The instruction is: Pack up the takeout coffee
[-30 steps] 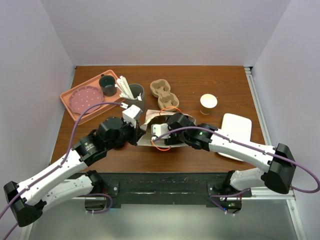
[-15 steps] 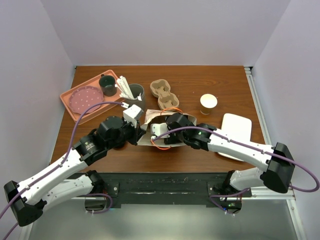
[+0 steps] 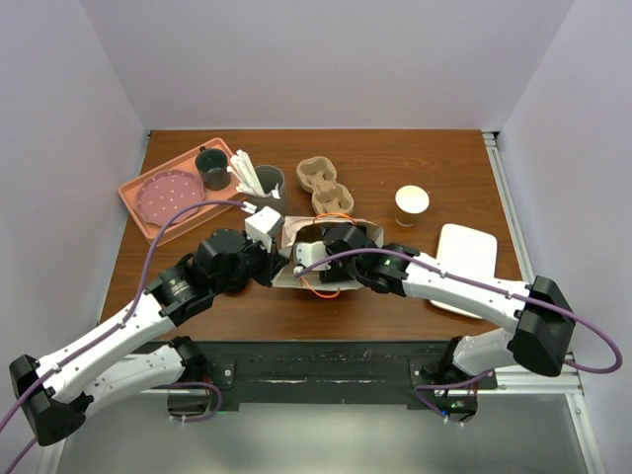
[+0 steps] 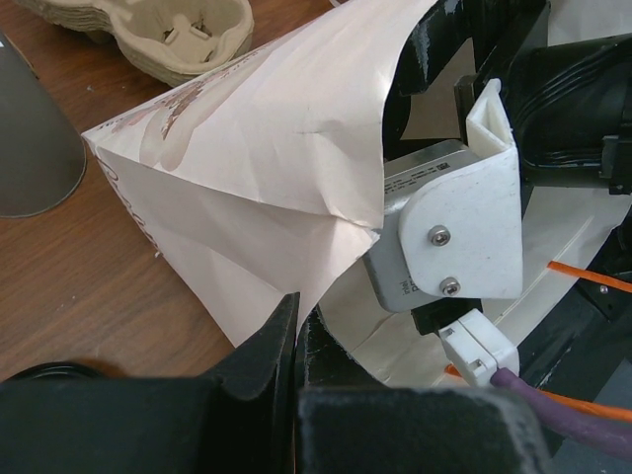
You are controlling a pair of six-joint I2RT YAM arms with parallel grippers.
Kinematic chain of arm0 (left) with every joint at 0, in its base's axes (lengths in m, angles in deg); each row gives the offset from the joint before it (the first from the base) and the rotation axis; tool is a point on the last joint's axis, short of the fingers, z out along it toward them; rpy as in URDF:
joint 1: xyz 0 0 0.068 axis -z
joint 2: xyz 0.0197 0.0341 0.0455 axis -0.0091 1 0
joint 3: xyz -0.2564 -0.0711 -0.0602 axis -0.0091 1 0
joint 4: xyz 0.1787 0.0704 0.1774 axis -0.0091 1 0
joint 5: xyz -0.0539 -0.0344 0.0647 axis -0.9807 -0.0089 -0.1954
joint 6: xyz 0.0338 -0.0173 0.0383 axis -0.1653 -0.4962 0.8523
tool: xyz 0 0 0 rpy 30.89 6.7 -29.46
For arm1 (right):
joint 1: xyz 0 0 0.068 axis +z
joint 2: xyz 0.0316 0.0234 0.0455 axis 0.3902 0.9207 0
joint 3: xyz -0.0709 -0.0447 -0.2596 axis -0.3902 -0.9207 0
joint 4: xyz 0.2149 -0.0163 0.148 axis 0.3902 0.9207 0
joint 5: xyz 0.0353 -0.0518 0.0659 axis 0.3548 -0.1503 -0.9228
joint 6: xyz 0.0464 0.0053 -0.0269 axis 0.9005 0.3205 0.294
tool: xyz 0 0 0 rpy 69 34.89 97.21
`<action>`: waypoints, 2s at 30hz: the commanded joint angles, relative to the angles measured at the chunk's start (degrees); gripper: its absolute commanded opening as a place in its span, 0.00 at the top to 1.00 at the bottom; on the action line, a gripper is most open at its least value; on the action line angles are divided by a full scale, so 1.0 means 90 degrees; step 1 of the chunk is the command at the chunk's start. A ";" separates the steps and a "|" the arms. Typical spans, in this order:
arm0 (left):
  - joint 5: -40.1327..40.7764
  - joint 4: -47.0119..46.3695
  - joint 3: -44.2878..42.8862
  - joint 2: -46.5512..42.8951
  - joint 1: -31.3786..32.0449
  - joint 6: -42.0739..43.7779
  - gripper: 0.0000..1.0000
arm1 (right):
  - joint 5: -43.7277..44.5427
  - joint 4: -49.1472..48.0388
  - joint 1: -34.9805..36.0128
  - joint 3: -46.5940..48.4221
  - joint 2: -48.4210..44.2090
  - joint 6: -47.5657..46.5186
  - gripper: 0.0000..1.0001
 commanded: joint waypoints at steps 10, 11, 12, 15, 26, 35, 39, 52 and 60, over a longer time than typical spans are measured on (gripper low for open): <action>-0.0117 -0.0132 -0.0316 0.0098 0.0027 0.0165 1.00 | 0.0307 0.0186 -0.0124 0.0384 -0.0140 0.0088 1.00; -0.0127 -0.0132 -0.0316 0.0108 0.0036 0.0165 1.00 | 0.0317 0.0206 -0.0114 0.0433 -0.0131 0.0098 1.00; -0.0127 -0.0122 -0.0335 0.0108 0.0027 0.0165 1.00 | 0.0317 0.0255 -0.0114 0.0462 -0.0140 0.0107 1.00; -0.0108 -0.0103 -0.0336 0.0147 0.0027 0.0184 1.00 | 0.0308 0.0314 -0.0124 0.0521 -0.0199 0.0137 1.00; -0.0108 -0.0142 -0.0375 0.0196 0.0036 0.0194 1.00 | 0.0103 0.0568 -0.0124 0.0287 -0.0424 0.0127 1.00; -0.0137 -0.0181 -0.0433 0.0235 0.0027 0.0116 1.00 | -0.0210 -0.0028 -0.0105 -0.0035 -0.0228 0.0147 1.00; -0.0137 -0.0171 -0.0443 0.0235 0.0036 0.0087 1.00 | -0.0074 -0.0301 -0.0114 -0.0269 -0.0199 0.0069 1.00; -0.0137 -0.0152 -0.0492 0.0323 0.0027 0.0077 1.00 | 0.0122 -0.0331 -0.0124 -0.0221 -0.0365 0.0107 1.00; -0.0156 -0.0142 -0.0492 0.0352 0.0036 0.0106 1.00 | 0.0258 -0.0350 -0.0124 -0.0045 -0.0414 -0.0019 1.00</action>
